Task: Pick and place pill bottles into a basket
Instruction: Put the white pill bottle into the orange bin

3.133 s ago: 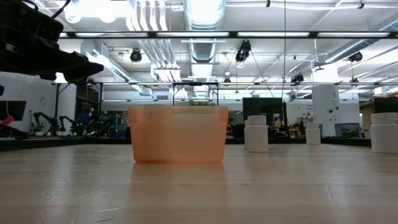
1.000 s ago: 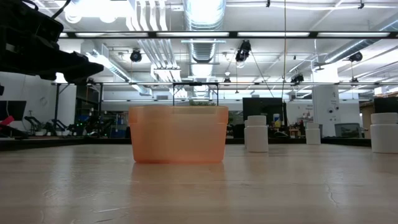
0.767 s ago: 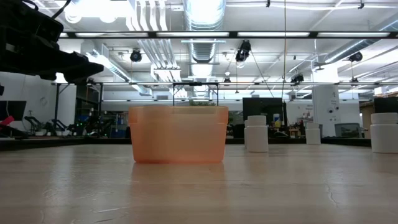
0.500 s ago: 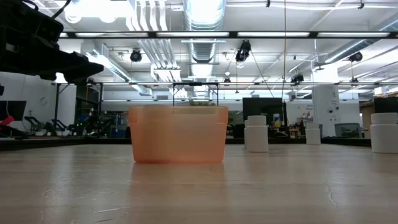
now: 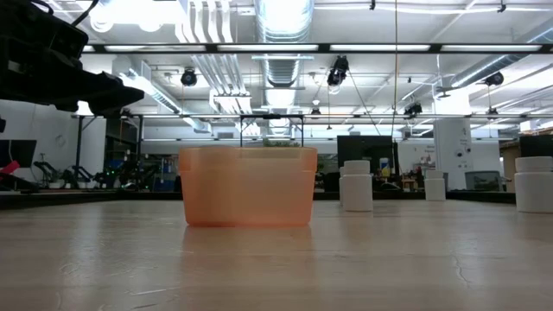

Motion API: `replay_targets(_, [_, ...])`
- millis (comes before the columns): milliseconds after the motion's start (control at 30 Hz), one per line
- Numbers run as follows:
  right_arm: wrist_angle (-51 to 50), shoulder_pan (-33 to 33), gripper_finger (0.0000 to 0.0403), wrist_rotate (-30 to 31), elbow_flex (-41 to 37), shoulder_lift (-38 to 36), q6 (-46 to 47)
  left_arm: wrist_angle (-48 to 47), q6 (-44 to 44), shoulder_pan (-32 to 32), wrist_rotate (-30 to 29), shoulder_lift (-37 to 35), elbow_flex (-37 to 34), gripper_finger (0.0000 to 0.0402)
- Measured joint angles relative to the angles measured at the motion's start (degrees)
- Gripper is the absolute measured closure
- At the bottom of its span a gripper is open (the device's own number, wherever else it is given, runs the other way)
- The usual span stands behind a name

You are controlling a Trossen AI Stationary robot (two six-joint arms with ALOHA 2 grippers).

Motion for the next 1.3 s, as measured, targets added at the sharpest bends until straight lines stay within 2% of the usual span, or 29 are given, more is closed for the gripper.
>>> replay_targets(167, [-0.2,-0.1,0.0257,0.0,0.0,-0.1,-1.4,0.0,0.0,0.0,0.0,0.0,0.0,0.0157])
replay_targets(467, [-0.4,-2.0,0.0258,0.2,0.0,-1.3,-1.9,0.0,0.0,0.0,0.0,0.0,0.0,0.0157])
replay_targets(733, [-1.8,-6.1,0.0253,0.2,0.0,-4.0,-6.5,0.0,0.0,0.0,0.0,0.0,0.0,0.0157])
replay_targets(1300, [-2.6,-21.4,0.0253,1.7,2.4,-7.5,-29.9,0.0,0.0,0.0,0.0,0.2,0.0,0.0157])
